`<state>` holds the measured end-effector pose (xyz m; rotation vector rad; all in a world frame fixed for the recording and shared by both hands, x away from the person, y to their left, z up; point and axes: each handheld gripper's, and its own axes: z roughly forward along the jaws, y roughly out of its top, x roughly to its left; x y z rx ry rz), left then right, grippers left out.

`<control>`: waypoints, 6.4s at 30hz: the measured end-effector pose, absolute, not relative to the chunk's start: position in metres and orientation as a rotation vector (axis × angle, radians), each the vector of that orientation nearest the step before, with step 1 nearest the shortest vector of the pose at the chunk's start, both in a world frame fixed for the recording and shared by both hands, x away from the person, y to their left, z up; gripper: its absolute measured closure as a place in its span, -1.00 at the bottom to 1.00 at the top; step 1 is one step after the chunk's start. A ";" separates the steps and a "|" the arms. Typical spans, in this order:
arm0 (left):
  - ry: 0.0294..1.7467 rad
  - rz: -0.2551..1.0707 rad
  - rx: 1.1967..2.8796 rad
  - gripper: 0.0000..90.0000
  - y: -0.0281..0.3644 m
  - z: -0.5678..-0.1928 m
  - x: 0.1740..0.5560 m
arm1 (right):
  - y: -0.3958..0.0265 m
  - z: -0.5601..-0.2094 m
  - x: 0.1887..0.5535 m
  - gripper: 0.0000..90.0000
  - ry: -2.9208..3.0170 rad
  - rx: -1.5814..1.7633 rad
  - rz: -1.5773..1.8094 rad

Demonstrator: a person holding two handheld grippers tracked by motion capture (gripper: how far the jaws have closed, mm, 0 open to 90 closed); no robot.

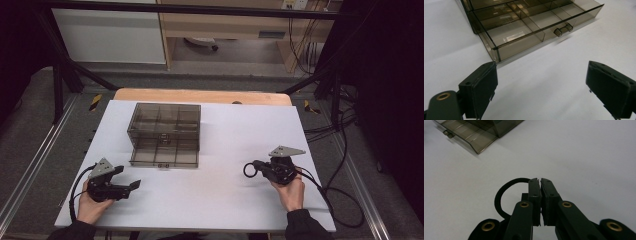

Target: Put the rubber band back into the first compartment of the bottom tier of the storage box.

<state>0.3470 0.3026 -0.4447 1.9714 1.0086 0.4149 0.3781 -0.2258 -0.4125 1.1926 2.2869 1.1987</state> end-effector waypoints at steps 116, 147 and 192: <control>1.005 0.405 1.971 -0.77 0.303 -0.445 0.347 | -0.001 -0.393 0.419 0.94 2.479 0.909 1.360; 1.003 0.401 1.965 -0.77 0.304 -0.445 0.347 | 0.051 -0.398 0.440 0.94 2.491 0.884 1.333; 1.001 0.393 1.967 -0.77 0.304 -0.445 0.347 | 0.099 -0.428 0.468 0.94 2.502 0.920 1.277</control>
